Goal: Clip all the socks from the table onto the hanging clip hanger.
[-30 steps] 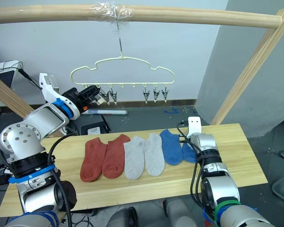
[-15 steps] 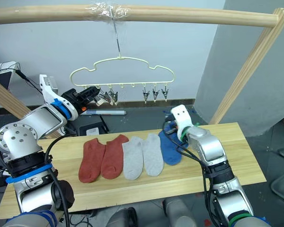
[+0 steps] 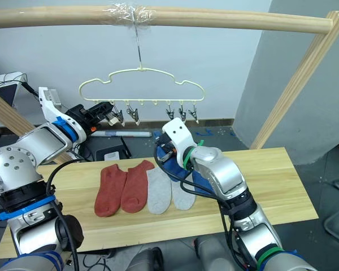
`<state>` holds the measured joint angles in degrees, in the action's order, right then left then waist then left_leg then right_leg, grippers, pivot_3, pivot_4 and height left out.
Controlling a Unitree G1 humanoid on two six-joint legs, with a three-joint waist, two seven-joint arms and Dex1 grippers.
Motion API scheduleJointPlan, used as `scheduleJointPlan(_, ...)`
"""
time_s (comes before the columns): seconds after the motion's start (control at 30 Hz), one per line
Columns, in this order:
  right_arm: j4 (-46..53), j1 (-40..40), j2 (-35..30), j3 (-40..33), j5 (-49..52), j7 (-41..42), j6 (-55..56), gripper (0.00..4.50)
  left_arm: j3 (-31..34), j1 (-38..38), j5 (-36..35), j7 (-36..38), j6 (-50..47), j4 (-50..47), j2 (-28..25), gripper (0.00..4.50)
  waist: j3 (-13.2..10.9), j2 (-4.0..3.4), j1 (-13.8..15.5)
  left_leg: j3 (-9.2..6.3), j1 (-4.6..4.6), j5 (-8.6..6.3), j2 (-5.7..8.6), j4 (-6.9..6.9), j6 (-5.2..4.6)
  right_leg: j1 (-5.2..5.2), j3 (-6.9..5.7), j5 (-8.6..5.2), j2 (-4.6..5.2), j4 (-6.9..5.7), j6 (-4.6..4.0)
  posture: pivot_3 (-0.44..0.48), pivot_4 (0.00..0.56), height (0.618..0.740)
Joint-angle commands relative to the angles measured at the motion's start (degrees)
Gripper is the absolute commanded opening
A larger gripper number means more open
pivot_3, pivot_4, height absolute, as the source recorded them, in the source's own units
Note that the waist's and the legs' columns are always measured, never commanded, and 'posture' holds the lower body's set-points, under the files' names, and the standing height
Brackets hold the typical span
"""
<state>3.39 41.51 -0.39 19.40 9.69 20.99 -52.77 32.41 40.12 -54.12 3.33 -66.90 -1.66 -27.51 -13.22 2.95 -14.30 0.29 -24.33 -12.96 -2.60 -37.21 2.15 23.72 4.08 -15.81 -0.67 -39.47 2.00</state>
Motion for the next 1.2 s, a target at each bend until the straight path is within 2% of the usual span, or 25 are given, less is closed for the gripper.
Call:
scheduleJointPlan(0.03,-1.7,2.3,2.5,0.7,-0.4,0.3,3.6,0.04,-0.9,0.0,0.5,1.7,1.5,-1.4,-2.0,0.24,0.0,0.00,0.0,-0.03,-0.03,0.04,0.00,0.00,0.04,0.04,-0.01,0.00,0.00,-0.05,0.00,-0.259,0.187,0.740)
scheduleJointPlan(0.3,-8.5,5.2,5.3,2.3,-1.6,2.0,8.9,0.04,-3.0,-0.3,2.4,4.0,3.0,-1.6,-3.6,0.24,0.0,0.00,0.0,-0.15,-0.04,0.12,0.00,-0.01,0.11,0.11,-0.05,0.00,-0.01,-0.23,0.00,-0.257,0.188,0.740)
scheduleJointPlan(0.4,-10.2,5.4,5.8,2.4,-2.3,2.3,10.5,0.04,-3.1,-0.9,2.6,4.2,3.1,-2.2,-3.3,0.24,0.0,0.00,0.0,-0.12,-0.05,0.14,0.01,-0.01,0.11,0.14,-0.06,0.00,0.00,-0.28,0.00,-0.302,0.187,0.740)
scheduleJointPlan(0.57,-11.4,5.4,6.5,2.7,-2.9,2.2,11.5,0.04,-3.1,-1.6,2.5,4.6,3.3,-2.7,-3.4,0.24,0.0,-0.01,-0.5,-0.11,-0.17,0.16,-0.01,-0.02,0.14,0.34,-0.03,0.00,0.00,-0.41,0.00,-0.324,0.181,0.740)
scheduleJointPlan(0.93,-15.7,7.8,8.1,3.1,-4.6,3.0,12.0,0.04,-2.7,-0.3,2.3,3.6,2.7,-1.4,-3.3,0.24,0.0,-0.01,-0.3,-0.20,-0.23,0.23,-0.01,-0.08,0.13,0.37,-0.10,0.00,0.00,-0.50,-0.01,-0.252,0.178,0.740)
scheduleJointPlan(1.2,-21.7,10.6,12.1,3.8,-5.0,2.4,14.5,0.04,-0.7,0.0,0.3,1.5,0.9,-1.1,-2.5,0.24,0.0,-0.01,0.2,-0.21,-0.26,0.23,0.00,-0.10,0.14,0.37,-0.10,0.00,0.03,-0.50,-0.01,-0.225,0.185,0.740)
